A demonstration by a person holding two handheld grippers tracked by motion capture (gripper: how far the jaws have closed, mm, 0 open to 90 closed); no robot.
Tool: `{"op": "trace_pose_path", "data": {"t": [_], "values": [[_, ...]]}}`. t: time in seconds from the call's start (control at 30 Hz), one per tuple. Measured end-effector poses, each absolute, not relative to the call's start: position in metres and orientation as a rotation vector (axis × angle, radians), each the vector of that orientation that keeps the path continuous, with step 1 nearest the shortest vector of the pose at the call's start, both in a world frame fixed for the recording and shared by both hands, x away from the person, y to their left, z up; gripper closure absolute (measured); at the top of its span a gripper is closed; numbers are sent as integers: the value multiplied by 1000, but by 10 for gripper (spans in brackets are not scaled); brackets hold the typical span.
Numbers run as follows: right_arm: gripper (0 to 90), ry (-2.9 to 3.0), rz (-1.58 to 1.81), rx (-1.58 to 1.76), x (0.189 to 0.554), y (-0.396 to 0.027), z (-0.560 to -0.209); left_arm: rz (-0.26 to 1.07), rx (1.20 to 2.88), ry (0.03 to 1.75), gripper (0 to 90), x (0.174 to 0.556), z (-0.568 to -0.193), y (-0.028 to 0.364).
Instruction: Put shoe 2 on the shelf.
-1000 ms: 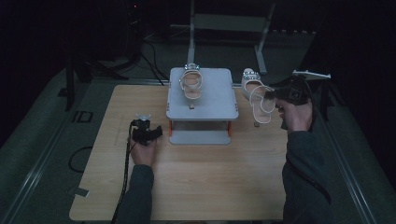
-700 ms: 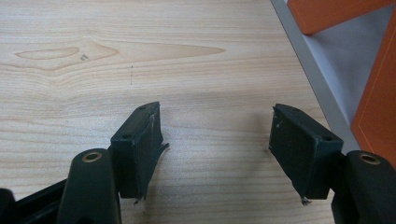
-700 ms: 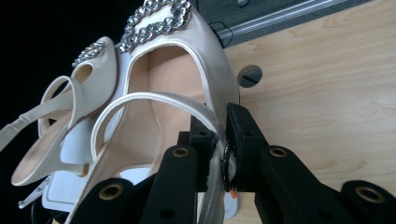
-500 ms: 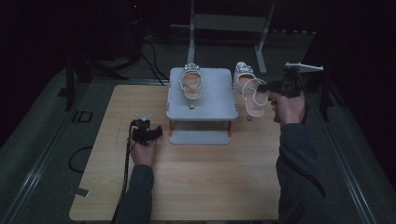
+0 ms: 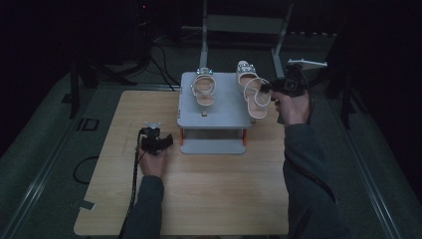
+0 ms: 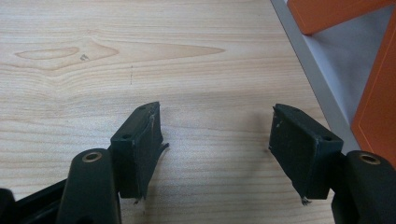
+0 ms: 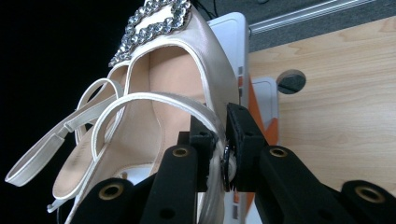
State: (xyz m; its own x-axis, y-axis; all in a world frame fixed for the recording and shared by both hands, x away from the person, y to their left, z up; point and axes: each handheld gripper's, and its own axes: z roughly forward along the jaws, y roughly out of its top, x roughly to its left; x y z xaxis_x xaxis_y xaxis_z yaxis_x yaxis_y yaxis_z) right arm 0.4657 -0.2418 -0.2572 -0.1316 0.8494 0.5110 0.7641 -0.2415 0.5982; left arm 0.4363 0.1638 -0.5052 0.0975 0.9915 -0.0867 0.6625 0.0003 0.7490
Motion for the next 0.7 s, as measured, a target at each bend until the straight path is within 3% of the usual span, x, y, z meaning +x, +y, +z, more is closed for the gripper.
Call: {"op": "trace_pose_path", "data": {"t": [0.7], "values": [[821,1855,1341,2037,479,-215,-262,650,1734,1631,346,436,-505,164]]}}
